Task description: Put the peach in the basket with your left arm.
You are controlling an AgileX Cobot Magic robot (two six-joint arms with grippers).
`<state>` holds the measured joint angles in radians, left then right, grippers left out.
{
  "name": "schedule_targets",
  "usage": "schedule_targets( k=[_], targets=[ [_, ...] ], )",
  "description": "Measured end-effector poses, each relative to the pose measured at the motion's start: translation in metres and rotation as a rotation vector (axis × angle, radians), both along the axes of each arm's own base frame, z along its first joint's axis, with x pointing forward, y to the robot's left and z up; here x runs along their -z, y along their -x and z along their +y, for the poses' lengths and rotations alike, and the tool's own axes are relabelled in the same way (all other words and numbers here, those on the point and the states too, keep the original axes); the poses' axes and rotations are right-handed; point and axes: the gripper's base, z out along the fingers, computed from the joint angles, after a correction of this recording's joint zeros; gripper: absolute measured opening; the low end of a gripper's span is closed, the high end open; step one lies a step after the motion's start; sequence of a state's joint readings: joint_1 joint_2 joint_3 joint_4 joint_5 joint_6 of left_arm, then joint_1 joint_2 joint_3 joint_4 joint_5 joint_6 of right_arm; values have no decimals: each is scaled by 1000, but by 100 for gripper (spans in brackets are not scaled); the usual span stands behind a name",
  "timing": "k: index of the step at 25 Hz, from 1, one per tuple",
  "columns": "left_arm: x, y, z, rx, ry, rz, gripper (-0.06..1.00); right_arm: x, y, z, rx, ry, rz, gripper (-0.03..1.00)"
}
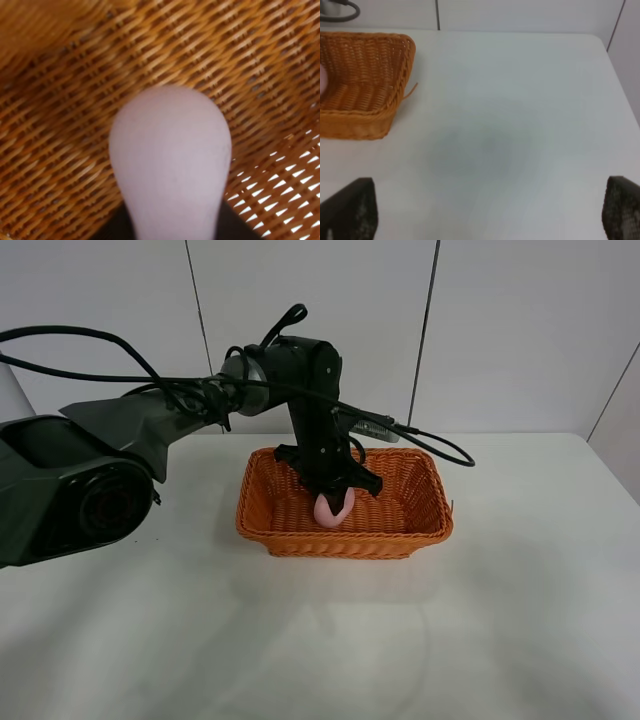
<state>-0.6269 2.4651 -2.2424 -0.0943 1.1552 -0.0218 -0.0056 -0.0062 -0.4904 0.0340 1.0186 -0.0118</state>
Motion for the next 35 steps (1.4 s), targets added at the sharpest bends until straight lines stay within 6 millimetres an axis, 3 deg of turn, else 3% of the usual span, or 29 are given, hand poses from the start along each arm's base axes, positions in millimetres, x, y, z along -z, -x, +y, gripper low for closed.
schedule_targets(
  k=[4,6,11,16,23,28,32,35],
  targets=[
    [-5,-1,-1,4,8,-7,67,0,0,0,0,0,0,69],
    [-13,-3,-2,4,25,-30,74,0,0,0,0,0,0,69],
    [-57,-7,-3,0,97,-133,78,0,0,0,0,0,0,69],
    [-108,-16,24,-48,140,-253,78,0,0,0,0,0,0,69],
    [-108,-58,99,-178,97,-280,78,0,0,0,0,0,0,69],
    [-96,-88,188,-308,28,-268,78,0,0,0,0,0,0,69],
    [-81,-97,254,-423,-23,-224,78,0,0,0,0,0,0,69],
    [-74,-98,278,-468,-37,-201,78,0,0,0,0,0,0,69]
  ],
)
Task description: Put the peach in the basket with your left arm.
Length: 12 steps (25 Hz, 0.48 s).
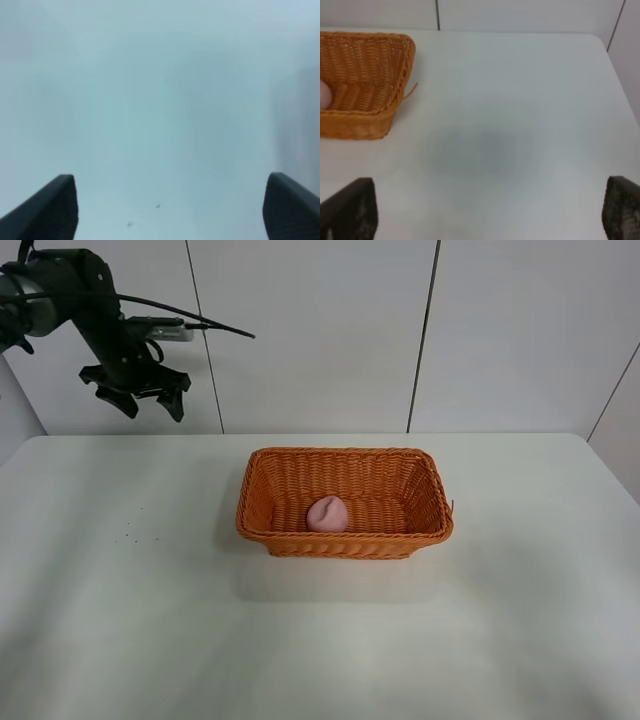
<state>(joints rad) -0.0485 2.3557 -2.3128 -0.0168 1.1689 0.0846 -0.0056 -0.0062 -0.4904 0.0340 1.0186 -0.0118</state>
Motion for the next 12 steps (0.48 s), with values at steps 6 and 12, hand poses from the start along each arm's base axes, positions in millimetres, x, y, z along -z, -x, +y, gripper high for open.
schedule_targets(
  k=[6,12],
  targets=[
    [-10,6,2,-14,31,-6,78,0,0,0,0,0,0,69],
    [-43,52,3,-16,31,31,78,0,0,0,0,0,0,69]
  ],
)
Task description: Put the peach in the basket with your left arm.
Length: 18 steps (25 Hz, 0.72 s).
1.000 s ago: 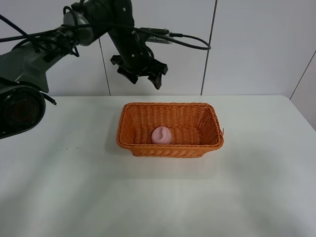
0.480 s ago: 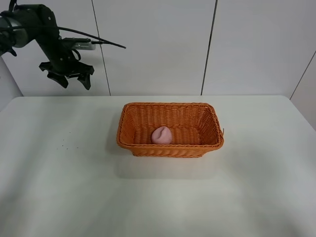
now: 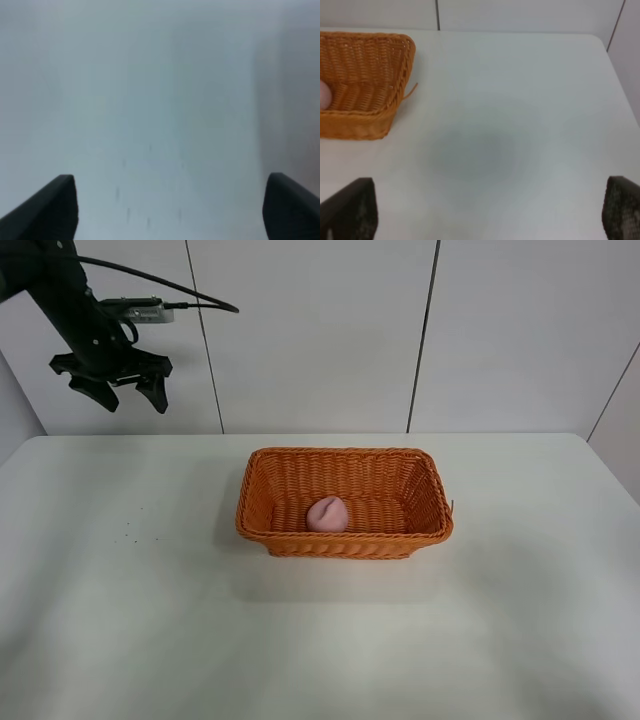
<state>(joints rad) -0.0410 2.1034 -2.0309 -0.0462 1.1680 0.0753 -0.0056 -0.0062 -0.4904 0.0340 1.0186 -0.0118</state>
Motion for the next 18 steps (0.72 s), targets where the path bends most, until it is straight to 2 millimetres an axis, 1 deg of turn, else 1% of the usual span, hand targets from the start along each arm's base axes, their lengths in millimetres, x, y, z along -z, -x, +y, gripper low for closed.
schedule_targets(
  k=[1,3,5,6,7,9,10,11,12,13,14,15,18],
  targets=[
    [-9,13,1,0,-2,2,78,0,0,0,0,0,0,69],
    [-18,41,2,-2,-5,30,78,0,0,0,0,0,0,69],
    [-25,77,4,-7,-8,59,78,0,0,0,0,0,0,69],
    [-24,94,5,-7,-9,84,78,0,0,0,0,0,0,69],
    [-30,113,5,-7,-9,82,78,0,0,0,0,0,0,69],
    [-31,154,7,-7,-10,105,78,0,0,0,0,0,0,69],
    [-26,173,8,-7,-12,128,78,0,0,0,0,0,0,69],
    [-27,193,9,-7,-13,125,78,0,0,0,0,0,0,69],
    [-23,213,10,-7,-14,136,78,0,0,0,0,0,0,69],
    [-15,231,10,-7,-15,158,78,0,0,0,0,0,0,69],
    [-13,249,11,-7,-15,154,78,0,0,0,0,0,0,69],
    [-7,267,12,-7,-16,162,78,0,0,0,0,0,0,69],
    [14,313,14,-9,-15,143,78,0,0,0,0,0,0,69]
  ],
)
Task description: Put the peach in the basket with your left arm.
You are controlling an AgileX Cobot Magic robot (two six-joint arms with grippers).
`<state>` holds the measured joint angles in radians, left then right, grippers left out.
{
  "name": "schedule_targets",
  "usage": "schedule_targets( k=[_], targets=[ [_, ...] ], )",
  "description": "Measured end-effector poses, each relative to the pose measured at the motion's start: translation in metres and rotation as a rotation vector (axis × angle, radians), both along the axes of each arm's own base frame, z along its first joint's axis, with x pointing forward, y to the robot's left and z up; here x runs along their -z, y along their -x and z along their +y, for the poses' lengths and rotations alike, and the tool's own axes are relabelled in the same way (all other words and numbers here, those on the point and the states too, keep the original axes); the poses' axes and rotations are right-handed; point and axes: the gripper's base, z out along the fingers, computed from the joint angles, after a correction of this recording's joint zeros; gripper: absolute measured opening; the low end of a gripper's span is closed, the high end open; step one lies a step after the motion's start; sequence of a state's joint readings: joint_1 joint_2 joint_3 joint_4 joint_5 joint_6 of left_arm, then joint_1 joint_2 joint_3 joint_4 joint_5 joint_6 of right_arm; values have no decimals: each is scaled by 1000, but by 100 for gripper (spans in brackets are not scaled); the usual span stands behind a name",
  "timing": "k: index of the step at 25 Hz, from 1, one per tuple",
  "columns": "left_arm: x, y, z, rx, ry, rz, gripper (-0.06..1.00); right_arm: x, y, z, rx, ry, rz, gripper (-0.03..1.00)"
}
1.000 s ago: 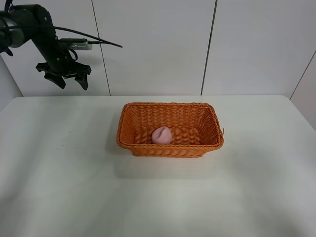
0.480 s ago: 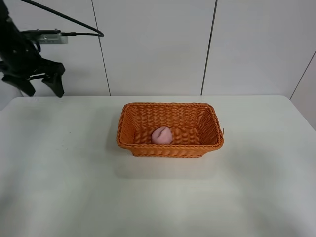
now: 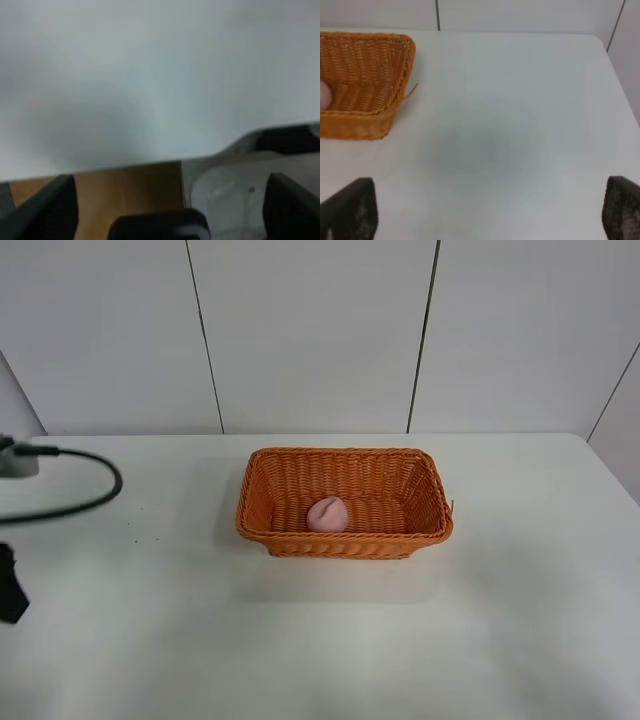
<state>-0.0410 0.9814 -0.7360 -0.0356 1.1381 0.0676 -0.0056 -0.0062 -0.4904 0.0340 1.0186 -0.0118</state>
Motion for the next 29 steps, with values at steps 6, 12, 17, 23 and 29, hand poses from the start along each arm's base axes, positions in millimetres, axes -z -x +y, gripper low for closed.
schedule_targets(
  k=[6,12,17,23,29],
  targets=[
    [22,62,2,-7,12,-194,78,0,0,0,0,0,0,69],
    [8,102,3,-7,37,-502,78,0,0,0,0,0,0,69],
    [3,131,4,-5,45,-700,78,0,0,0,0,0,0,69],
    [4,150,5,-5,53,-833,78,0,0,0,0,0,0,69],
    [4,150,5,-9,56,-832,78,0,0,0,0,0,0,69]
  ],
)
